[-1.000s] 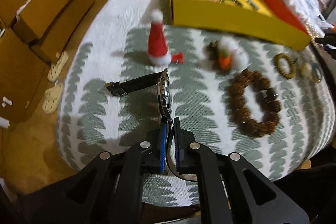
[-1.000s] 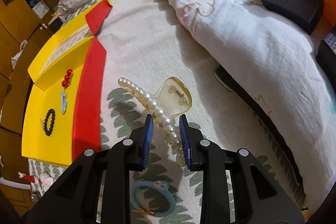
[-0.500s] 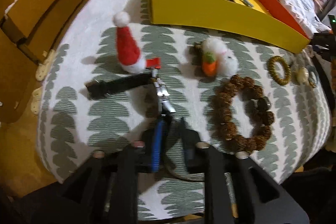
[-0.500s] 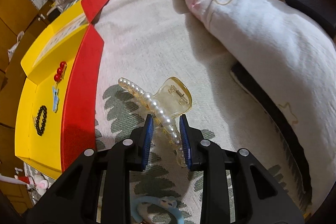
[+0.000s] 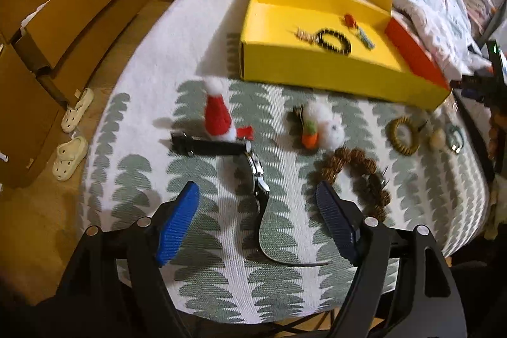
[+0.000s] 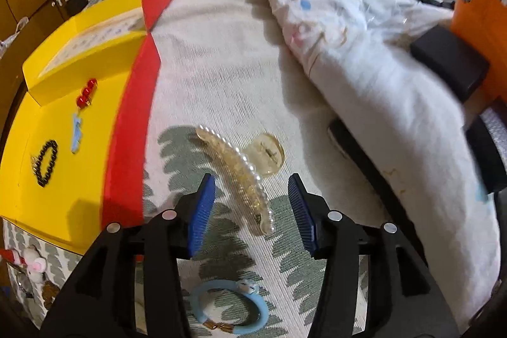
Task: Organize jewelry
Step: 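Move both open tools back into the yellow box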
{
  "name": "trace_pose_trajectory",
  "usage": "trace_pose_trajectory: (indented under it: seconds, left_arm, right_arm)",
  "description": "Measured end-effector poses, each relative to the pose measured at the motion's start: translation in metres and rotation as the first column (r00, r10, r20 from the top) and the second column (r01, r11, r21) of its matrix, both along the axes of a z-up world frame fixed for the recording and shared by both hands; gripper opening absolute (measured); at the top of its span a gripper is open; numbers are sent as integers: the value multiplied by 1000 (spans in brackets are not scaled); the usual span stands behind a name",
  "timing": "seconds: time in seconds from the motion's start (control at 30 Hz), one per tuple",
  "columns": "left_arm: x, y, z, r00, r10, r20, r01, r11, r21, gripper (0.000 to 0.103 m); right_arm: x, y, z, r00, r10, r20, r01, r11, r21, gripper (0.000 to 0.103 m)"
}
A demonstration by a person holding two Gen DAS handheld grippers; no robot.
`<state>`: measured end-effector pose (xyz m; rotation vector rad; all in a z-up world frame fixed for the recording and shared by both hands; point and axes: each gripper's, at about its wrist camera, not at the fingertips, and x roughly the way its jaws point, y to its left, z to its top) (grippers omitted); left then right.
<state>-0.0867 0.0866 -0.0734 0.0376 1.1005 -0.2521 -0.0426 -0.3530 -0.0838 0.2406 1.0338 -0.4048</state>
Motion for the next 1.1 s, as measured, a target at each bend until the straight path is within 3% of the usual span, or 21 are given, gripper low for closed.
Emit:
trace_pose_trajectory:
  seconds: [0.2,0.3,0.4,0.5,0.67,1.0,1.1]
  left_arm:
    - [18,-2,41,998,9,66,-3,996,-90,77]
    - [35,-17,59,996,-28,83,37,994,-105,77]
    - [61,-38,74,992,-61,109,73,992,-105,77]
    - [98,-60,75,995,-75,65,82,990,-116,77]
    - [158,-92,51,997,-71,-28,68,993,-93,77]
    - [213,-132,5,980,-185,-75,184,983,-13,77]
    - [223,-139,-3,973,-213,-91,214,977,5,73]
  right_arm:
    - [-5,16,41,987,18,160,-23,999,27,51]
    - [0,35,60,967,79,243,-103,991,89,51]
    - [10,58,70,951,150,270,-185,976,111,51]
    - [28,87,70,939,221,264,-260,958,124,51]
    - [65,130,53,935,298,192,-323,939,114,51]
    - [112,143,16,945,314,86,-324,935,147,50]
    - [120,145,4,945,324,54,-328,933,148,49]
